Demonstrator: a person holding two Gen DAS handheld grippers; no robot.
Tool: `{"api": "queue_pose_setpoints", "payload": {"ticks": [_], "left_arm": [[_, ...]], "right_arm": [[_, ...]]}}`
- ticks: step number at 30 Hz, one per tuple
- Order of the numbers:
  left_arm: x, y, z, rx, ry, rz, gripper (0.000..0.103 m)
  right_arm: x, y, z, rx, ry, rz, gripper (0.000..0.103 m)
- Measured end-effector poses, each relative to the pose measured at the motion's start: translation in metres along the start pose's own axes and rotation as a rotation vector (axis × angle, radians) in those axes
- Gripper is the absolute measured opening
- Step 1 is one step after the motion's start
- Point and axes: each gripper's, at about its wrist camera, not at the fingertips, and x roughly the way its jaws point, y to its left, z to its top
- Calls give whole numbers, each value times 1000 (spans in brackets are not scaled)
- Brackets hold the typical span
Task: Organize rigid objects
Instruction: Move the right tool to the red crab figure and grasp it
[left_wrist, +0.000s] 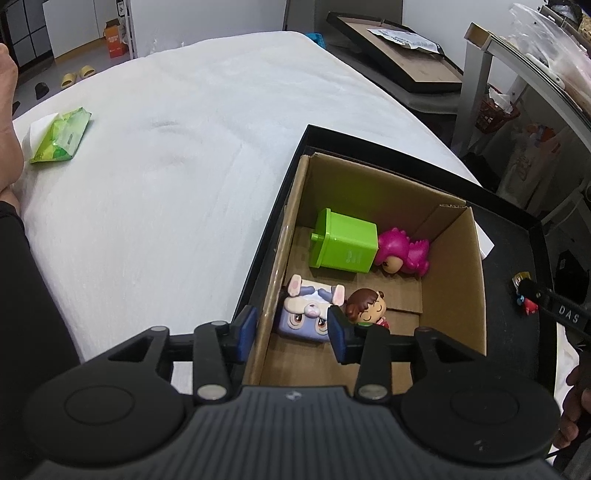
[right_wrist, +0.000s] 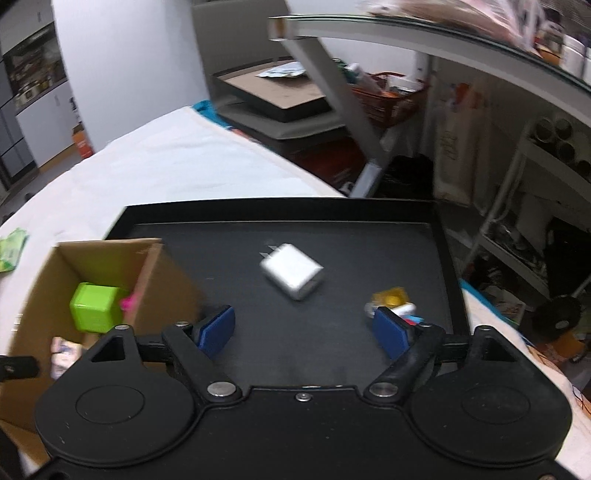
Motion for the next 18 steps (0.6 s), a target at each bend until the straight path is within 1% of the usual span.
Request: {"api": "queue_pose_setpoints", "payload": {"ticks": [6, 10, 14, 16, 18], "left_arm": [[3, -4, 2, -2, 1, 17, 42], [3, -7, 2, 2, -1, 24, 45], [4, -9, 1, 5, -2, 33, 47], [4, -9, 2, 1, -1, 33, 47], [3, -9, 2, -5, 2, 30, 47]], "right_arm": [[12, -32, -14, 35, -32, -49, 87], [18, -48, -19, 47, -52, -57, 88], [27, -57, -22, 47, -49, -66, 88], [31, -58, -23, 34, -54, -58, 88], [38, -59, -23, 27, -41, -61, 88]]}}
